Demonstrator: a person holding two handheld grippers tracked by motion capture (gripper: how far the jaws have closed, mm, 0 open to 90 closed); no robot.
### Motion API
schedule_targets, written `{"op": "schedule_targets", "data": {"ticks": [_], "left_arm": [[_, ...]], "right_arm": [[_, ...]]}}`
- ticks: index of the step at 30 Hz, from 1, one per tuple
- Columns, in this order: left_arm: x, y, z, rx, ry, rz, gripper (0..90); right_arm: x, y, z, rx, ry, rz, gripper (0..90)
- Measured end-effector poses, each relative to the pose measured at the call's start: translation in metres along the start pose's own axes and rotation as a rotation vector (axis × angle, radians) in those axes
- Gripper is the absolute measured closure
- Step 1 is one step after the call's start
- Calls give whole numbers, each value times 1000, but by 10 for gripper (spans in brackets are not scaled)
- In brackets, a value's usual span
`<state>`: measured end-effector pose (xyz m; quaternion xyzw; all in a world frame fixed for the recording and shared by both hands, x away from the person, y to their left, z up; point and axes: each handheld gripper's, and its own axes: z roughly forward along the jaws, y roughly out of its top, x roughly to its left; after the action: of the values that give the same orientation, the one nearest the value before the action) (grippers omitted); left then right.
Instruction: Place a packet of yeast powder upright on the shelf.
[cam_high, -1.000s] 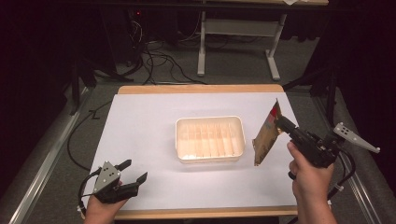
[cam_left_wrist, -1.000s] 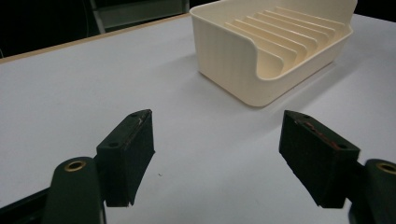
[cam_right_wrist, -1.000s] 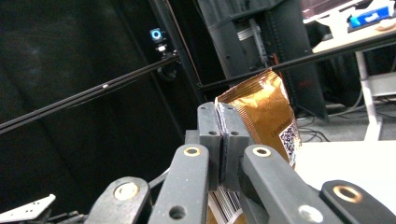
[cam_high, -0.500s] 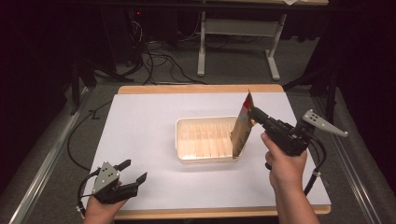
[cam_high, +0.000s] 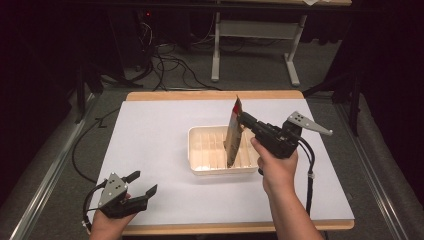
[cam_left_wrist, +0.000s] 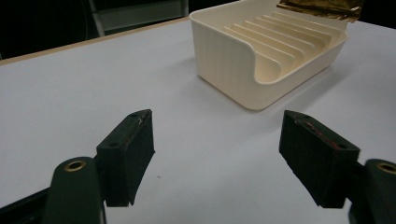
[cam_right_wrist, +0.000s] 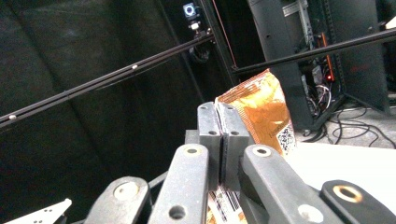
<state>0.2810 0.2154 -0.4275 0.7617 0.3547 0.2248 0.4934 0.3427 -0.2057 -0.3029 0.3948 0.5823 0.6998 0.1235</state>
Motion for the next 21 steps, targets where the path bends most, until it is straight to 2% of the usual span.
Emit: {"op": "schedule_targets", "data": {"ticks": [9, 21], "left_arm": [[0, 0, -1, -3, -2, -1, 267], [1, 0, -1, -7, -3, 2, 268]], "right_arm": [[3, -9, 28, 24, 20, 13, 900], [6, -15, 50, 38, 33, 25, 900]]}}
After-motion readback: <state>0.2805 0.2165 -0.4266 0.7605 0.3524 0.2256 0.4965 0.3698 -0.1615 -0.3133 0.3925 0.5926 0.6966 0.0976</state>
